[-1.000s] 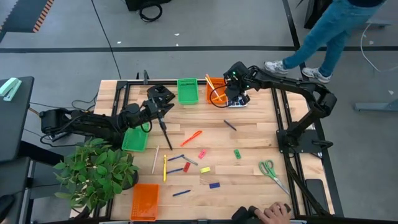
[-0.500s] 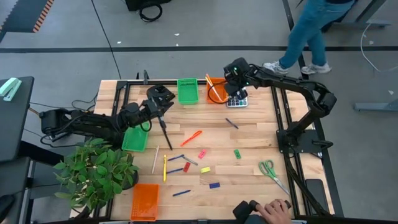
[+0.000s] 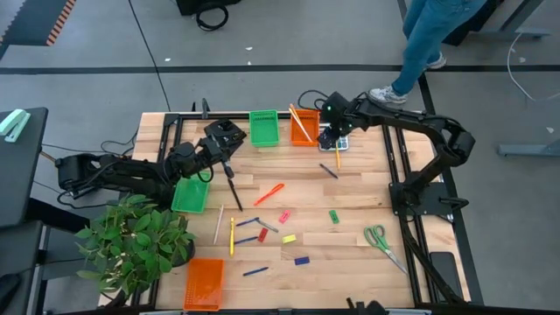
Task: Sort crayons/erasers/pens/pencils in bins
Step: Put the yellow pencil into the top orange bin
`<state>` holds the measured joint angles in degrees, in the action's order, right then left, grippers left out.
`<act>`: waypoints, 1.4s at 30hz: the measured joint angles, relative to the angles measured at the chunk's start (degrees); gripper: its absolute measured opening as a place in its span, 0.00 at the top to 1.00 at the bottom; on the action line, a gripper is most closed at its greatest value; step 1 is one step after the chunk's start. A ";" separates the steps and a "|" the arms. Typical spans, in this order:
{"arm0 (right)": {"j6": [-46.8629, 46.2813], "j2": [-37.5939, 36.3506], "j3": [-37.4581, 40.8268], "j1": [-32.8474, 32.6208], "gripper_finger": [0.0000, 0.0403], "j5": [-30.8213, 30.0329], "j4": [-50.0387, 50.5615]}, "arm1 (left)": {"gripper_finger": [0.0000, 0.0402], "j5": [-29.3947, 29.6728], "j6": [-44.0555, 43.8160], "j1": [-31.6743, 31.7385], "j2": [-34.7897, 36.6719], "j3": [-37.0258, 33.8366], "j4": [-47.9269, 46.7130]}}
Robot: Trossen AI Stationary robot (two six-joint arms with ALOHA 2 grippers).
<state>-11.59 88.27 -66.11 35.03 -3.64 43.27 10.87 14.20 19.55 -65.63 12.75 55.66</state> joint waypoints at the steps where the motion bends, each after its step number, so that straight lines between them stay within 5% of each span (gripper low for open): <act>1: -2.66 0.00 0.30 -1.02 0.70 -0.65 0.31 | 0.96 0.00 -0.02 0.00 0.02 -0.01 0.17; 11: -25.39 -0.09 8.22 -10.09 0.70 -6.40 4.89 | 0.94 -1.94 -2.51 0.00 0.01 0.01 0.12; 18: -36.52 -0.09 11.95 -14.34 0.70 -17.05 4.33 | 0.95 -5.16 -5.33 -0.82 0.02 -0.01 -1.17; 42: -39.25 -0.07 22.14 -11.34 0.75 -18.35 -13.38 | 0.95 -5.40 -6.14 -5.20 0.02 0.01 -1.94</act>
<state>-50.85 88.20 -43.97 23.68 -21.99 29.88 5.48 8.05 14.35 -65.60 12.75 53.71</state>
